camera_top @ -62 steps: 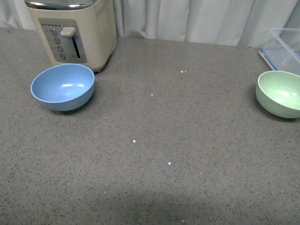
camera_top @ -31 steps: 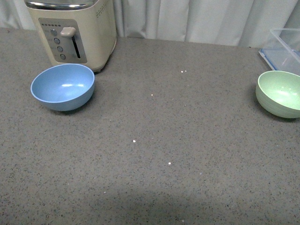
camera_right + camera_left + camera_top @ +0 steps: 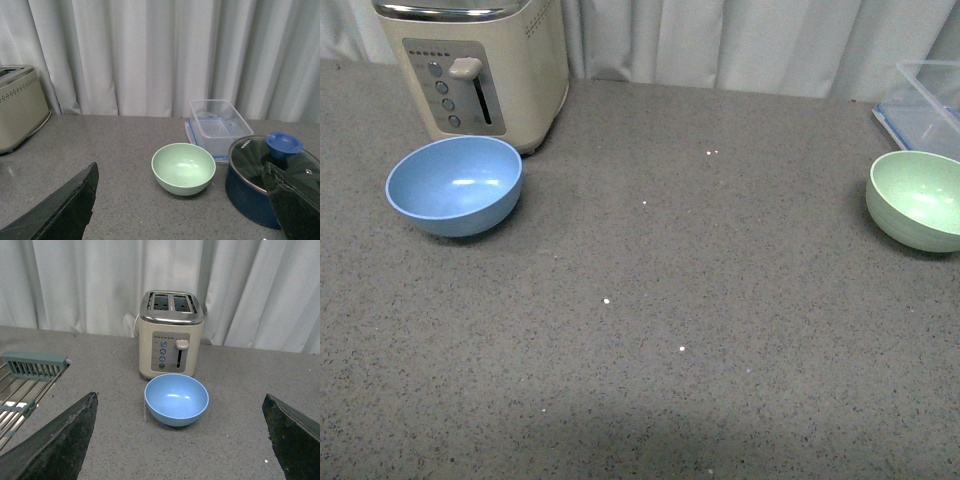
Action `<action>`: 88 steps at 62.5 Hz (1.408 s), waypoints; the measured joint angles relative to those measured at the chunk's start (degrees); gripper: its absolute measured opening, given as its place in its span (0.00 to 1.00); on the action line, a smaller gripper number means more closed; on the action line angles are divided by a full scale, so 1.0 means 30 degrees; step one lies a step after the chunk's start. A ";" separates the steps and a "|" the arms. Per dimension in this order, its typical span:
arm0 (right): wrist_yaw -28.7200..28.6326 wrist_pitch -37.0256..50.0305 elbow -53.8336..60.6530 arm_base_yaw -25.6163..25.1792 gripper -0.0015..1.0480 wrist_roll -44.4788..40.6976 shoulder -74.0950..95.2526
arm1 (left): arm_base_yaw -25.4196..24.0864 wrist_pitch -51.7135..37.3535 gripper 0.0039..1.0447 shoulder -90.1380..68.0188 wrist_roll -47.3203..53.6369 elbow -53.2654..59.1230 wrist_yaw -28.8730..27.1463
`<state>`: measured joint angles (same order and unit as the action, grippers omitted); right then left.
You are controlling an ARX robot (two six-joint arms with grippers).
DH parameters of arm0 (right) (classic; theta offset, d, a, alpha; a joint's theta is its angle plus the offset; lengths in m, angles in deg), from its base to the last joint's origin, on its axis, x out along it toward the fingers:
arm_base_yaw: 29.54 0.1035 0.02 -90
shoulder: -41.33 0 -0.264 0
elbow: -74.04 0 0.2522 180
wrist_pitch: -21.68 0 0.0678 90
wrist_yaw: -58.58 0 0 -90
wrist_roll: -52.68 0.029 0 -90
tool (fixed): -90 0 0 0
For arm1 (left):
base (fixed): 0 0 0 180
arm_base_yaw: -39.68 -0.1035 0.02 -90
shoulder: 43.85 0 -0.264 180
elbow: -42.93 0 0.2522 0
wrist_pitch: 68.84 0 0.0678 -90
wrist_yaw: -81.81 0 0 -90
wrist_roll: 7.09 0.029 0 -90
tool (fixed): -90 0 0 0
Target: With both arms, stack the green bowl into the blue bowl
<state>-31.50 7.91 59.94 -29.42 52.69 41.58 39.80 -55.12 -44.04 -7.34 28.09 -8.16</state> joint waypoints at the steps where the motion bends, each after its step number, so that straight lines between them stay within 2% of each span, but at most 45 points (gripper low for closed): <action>1: 0.0000 0.0000 0.0000 0.0000 0.91 0.0000 0.0000 | 0.0000 0.0000 0.94 0.0007 0.0000 0.0000 0.0000; 34: 0.0000 0.0000 0.0000 0.0000 0.91 0.0000 0.0000 | 0.0000 0.0000 0.94 0.0007 -0.0007 0.0000 -0.0007; 37: -0.0007 0.0000 0.0000 0.0000 0.91 0.0000 0.0000 | 0.0415 0.0641 0.94 -0.0372 -0.0306 -0.0182 -0.1552; 39: 0.0000 0.0000 0.0000 0.0000 0.91 0.0000 0.0000 | 0.0947 0.1275 0.94 -0.1617 -0.0699 -0.0546 -0.3803; 42: 0.0058 0.0000 0.0000 0.0000 0.91 0.0007 0.0000 | 0.1158 0.0663 0.94 -0.4044 -0.1464 -0.0743 -0.5880; 47: 0.0000 0.0000 0.0000 0.0000 0.91 0.0000 0.0000 | 0.1297 -0.1851 0.94 -0.8204 -0.2484 -0.1064 -0.6929; 56: 0.0000 0.0000 0.0000 0.0000 0.91 0.0000 0.0000 | 0.1690 -0.6914 0.94 -1.6640 -0.4605 -0.3483 -0.7023; 60: 0.0000 0.0000 0.0000 0.0000 0.91 0.0000 0.0000 | 0.1880 -0.7956 0.94 -2.0014 -0.5421 -0.4947 -0.7053; 73: -0.0007 0.0000 0.0000 0.0000 0.91 0.0000 0.0000 | 0.2878 -0.6790 0.94 -2.8895 -0.8065 -0.9916 -0.6885; 88: 0.0000 0.0000 0.0000 0.0000 0.91 0.0000 0.0000 | 0.3555 -0.5843 0.94 -3.3346 -0.8990 -1.4141 -0.6441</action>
<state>-31.50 7.91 59.94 -29.42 52.69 41.58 50.47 -72.65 -144.08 -34.31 -14.33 -27.48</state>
